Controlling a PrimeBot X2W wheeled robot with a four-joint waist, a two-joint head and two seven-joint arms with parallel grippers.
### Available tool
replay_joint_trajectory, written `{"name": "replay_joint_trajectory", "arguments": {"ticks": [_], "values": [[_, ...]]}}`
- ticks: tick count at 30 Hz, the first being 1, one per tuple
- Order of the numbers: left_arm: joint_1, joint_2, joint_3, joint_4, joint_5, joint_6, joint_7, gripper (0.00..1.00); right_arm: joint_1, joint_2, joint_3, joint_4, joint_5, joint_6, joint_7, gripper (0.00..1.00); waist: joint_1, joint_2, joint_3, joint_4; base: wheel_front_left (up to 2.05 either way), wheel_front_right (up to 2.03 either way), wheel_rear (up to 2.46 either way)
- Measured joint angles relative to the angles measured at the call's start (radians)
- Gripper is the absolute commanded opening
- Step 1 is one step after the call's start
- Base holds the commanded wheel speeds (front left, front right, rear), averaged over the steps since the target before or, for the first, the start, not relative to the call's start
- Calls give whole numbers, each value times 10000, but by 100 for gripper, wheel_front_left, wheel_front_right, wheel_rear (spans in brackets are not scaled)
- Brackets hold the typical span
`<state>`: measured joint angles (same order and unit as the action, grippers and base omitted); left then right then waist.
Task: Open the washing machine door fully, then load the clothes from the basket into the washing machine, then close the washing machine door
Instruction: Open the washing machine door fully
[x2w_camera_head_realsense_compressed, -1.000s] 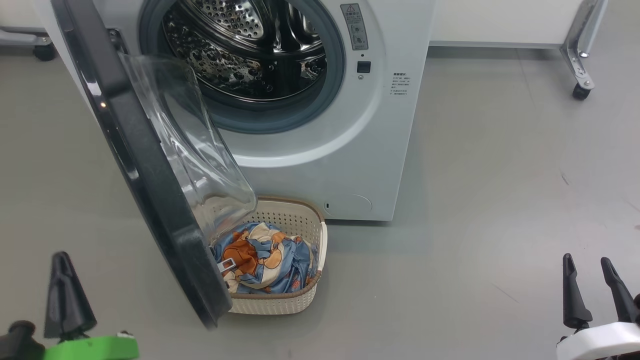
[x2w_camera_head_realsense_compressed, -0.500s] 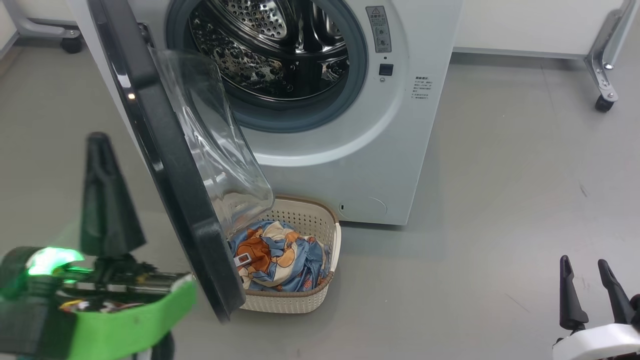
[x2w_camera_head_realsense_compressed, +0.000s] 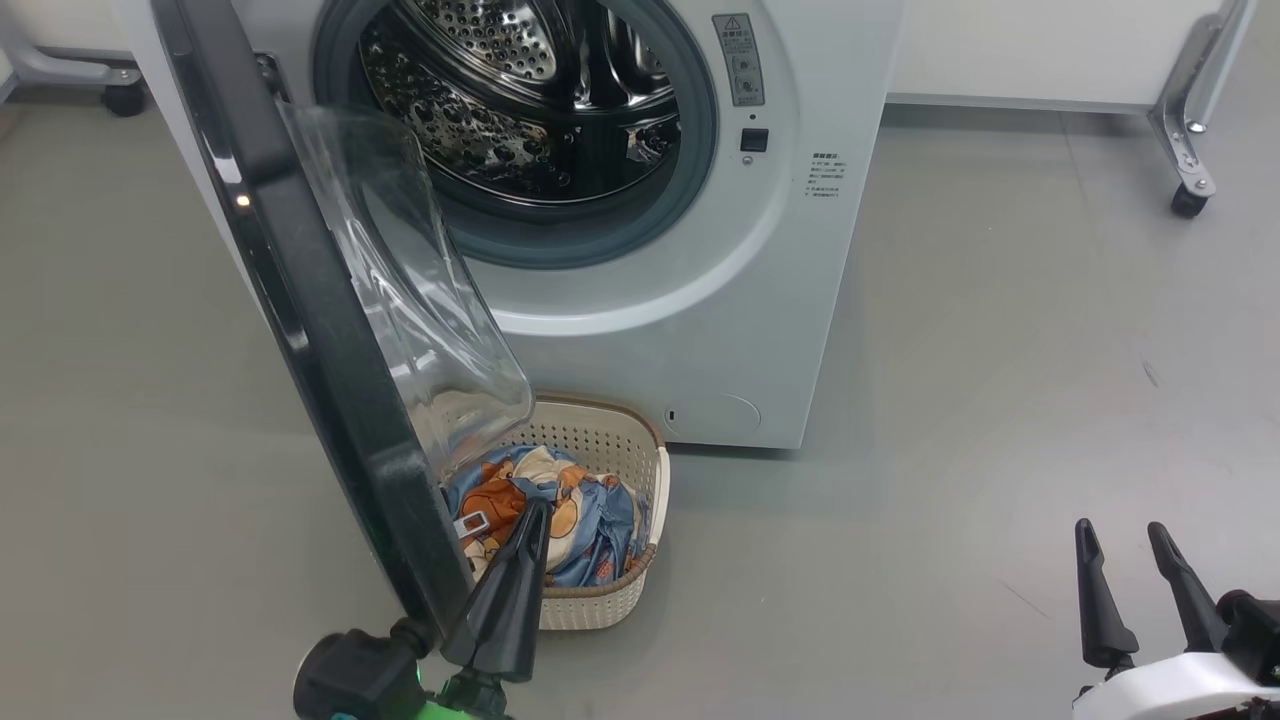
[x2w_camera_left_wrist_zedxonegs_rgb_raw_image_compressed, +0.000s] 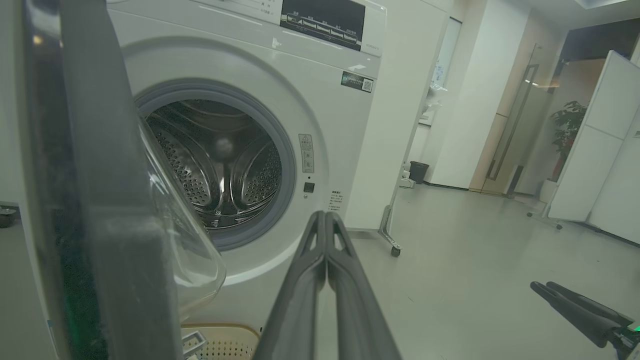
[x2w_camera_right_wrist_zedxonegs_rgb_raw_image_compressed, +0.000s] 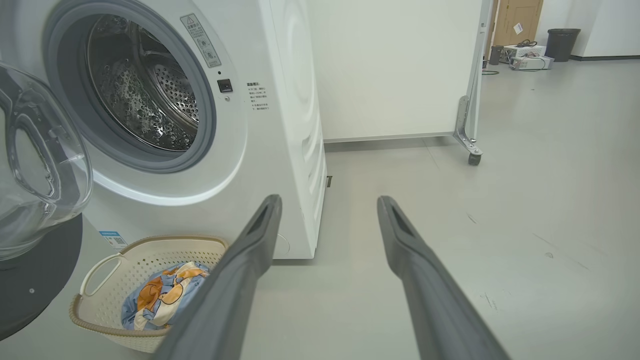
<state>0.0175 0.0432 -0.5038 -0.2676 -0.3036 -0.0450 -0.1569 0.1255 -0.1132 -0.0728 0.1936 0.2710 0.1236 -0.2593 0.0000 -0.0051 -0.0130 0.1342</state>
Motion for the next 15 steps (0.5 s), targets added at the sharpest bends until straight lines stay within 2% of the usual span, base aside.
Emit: {"name": "replay_joint_trajectory", "arguments": {"ticks": [4, 15], "values": [[253, 21, 13, 922, -125, 311, 180, 0, -3, 0, 77, 29, 0, 0, 0, 100, 0, 0, 48, -154, 0, 0, 0], [13, 25, 203, 1766, -165, 980, 138, 0, -12, -46, 86, 36, 4, 0, 0, 100, 0, 0, 101, -394, 0, 0, 0]]}}
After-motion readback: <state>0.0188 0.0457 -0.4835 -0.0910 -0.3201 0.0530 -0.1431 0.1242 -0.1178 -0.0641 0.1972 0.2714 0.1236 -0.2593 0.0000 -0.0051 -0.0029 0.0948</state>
